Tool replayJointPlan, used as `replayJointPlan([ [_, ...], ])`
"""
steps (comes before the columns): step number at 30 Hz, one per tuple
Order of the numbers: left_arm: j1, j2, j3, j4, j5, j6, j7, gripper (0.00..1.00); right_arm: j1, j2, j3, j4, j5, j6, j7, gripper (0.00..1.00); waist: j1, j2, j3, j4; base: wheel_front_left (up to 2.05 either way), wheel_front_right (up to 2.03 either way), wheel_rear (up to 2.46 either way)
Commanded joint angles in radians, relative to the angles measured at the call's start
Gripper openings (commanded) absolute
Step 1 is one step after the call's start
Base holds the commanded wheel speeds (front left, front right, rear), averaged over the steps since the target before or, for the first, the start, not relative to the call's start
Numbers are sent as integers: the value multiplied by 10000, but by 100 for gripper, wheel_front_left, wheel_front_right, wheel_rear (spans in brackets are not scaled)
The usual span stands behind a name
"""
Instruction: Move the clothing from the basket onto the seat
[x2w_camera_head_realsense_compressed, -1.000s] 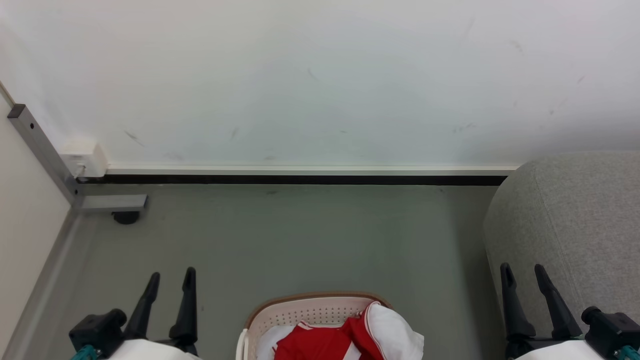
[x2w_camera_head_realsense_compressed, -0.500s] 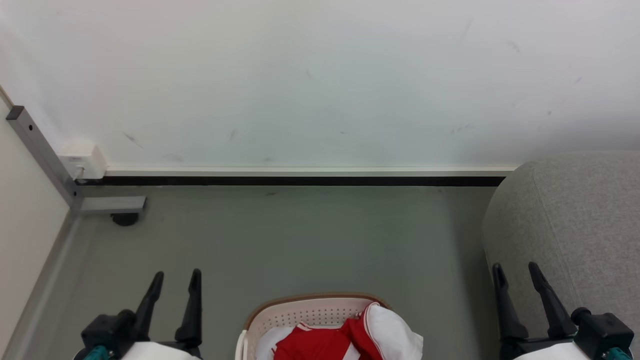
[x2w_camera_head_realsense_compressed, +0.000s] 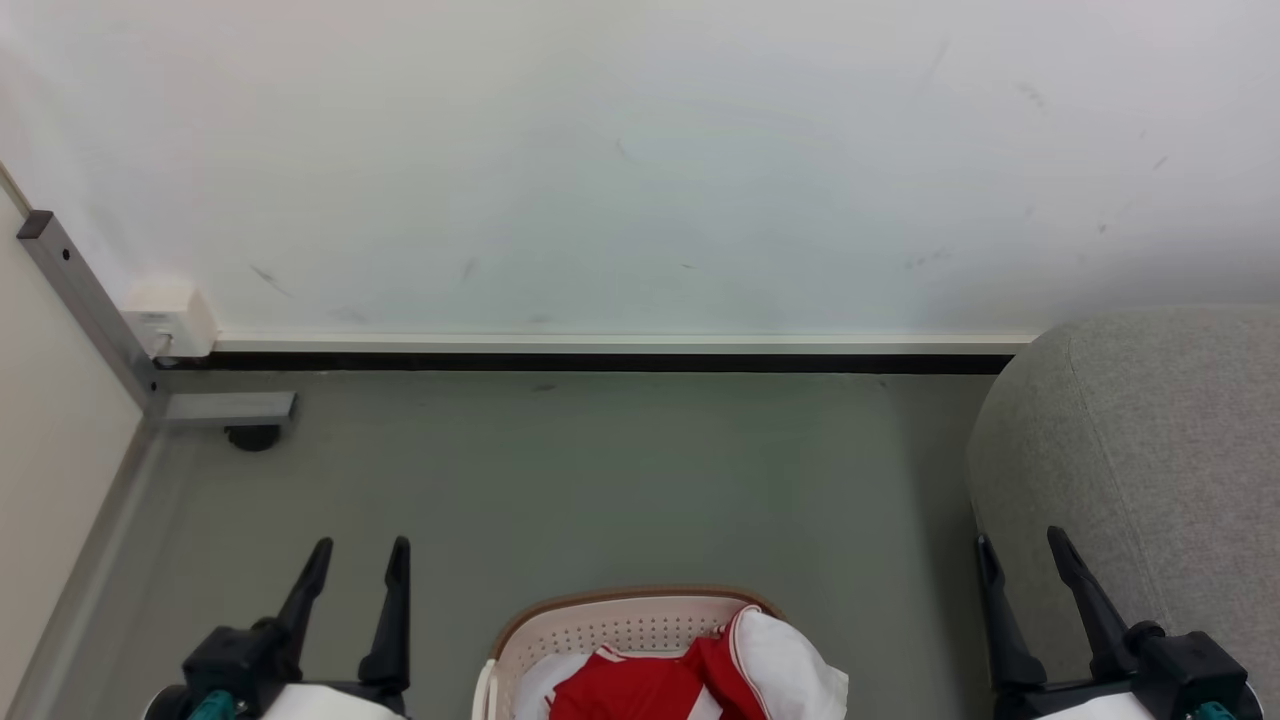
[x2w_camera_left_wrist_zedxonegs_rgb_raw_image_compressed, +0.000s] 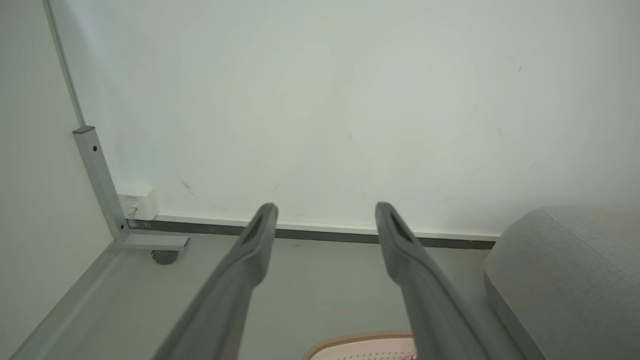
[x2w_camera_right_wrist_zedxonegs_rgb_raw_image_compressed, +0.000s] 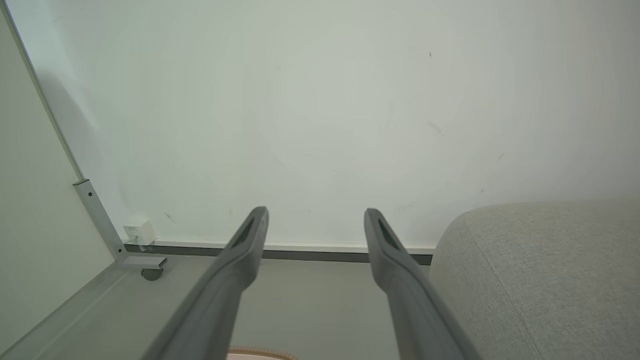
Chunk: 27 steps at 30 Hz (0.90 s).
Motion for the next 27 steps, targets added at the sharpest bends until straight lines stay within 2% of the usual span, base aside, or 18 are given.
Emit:
replayJointPlan([
  [1,-72,25,22,-9,319,-19,-76,100,-110,-82,34,16,-264,-19,-82,100,-1,0,1,0,0,0,0],
  [8,-60,27,-20,-37,775,-14,-190,100,-107,-83,23,-38,-541,-21,-204,100,-1,0,-3,-20,0,0,0],
  [27,-57,33,-94,73,525,-11,-176,100,-104,-79,56,-25,-375,-21,-176,100,-1,0,-33,4,0,0,0],
])
